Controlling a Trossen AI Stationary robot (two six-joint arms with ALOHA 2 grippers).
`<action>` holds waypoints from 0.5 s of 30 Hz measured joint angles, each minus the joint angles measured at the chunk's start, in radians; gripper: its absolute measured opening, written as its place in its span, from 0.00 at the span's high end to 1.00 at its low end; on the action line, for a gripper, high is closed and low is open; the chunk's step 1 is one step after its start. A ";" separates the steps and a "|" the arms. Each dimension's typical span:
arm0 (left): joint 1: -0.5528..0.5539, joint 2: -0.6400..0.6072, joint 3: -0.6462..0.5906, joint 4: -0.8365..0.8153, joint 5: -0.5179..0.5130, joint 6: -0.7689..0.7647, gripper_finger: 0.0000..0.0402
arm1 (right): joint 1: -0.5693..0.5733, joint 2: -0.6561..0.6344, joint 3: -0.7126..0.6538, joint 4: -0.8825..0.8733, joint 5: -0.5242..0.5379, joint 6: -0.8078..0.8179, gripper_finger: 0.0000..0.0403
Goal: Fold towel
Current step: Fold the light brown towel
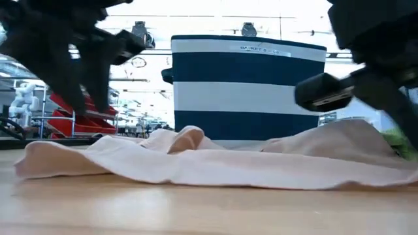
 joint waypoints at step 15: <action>-0.113 0.005 0.001 -0.090 0.011 -0.203 0.70 | 0.007 -0.102 0.000 -0.044 -0.114 0.109 0.91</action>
